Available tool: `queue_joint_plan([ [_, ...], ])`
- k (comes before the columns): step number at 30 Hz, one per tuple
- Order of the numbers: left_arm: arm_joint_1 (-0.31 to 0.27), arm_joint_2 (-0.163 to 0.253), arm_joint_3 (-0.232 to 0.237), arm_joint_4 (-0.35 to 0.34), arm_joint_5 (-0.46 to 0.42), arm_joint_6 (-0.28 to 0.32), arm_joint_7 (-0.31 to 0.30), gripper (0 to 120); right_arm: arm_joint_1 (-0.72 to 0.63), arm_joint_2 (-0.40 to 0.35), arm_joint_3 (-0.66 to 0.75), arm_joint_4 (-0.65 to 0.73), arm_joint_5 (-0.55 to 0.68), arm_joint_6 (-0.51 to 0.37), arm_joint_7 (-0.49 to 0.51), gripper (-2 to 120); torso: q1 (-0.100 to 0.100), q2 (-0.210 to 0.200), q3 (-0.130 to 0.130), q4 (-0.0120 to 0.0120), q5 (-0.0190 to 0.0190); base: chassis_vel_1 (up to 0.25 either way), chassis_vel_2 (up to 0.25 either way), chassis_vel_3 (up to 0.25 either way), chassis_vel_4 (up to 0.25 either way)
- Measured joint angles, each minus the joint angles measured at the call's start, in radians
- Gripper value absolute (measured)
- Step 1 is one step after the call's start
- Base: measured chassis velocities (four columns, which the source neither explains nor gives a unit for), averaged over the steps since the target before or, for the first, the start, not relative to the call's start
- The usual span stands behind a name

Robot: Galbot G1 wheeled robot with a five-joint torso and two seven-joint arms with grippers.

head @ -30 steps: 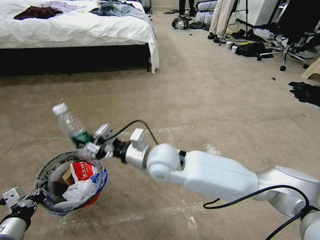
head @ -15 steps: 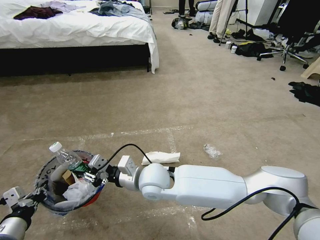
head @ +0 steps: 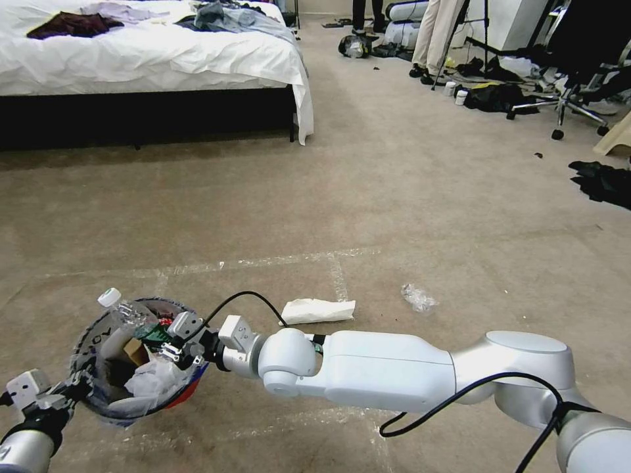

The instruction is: Pick up the trash bin and place the garbage on the floor into it.

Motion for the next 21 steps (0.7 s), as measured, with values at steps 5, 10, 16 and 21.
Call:
queue_joint_plan([
  [5, 0.0, -0.001, 0.001, 0.0, 0.001, -0.001, 0.001, 1, -0.008, 0.008, -0.002, -0.013, -0.007, 0.004, 0.005, 32, 0.0, 0.0, 0.0, -0.0001, 0.0, 0.0, 0.0, 0.0, 0.0],
  [10, 0.002, -0.002, 0.001, -0.001, 0.001, -0.002, 0.002, 1, -0.014, 0.019, -0.004, -0.031, -0.013, 0.011, 0.008, 50, 0.0, 0.0, 0.0, 0.0, 0.0, 0.0, 0.0, 0.0, 0.0],
  [16, 0.003, -0.001, -0.001, -0.003, -0.002, -0.003, 0.002, 1, -0.014, 0.026, -0.004, -0.032, -0.015, 0.014, 0.012, 73, 0.0, 0.0, 0.0, -0.0001, 0.0, 0.0, 0.0, 0.0, 0.0],
  [21, 0.003, -0.003, 0.001, -0.003, -0.001, -0.003, 0.003, 1, -0.015, 0.03, 0.003, -0.031, -0.016, 0.016, 0.016, 93, 0.0, 0.0, 0.0, -0.0001, 0.0, 0.0, 0.0, 0.0, 0.0],
])
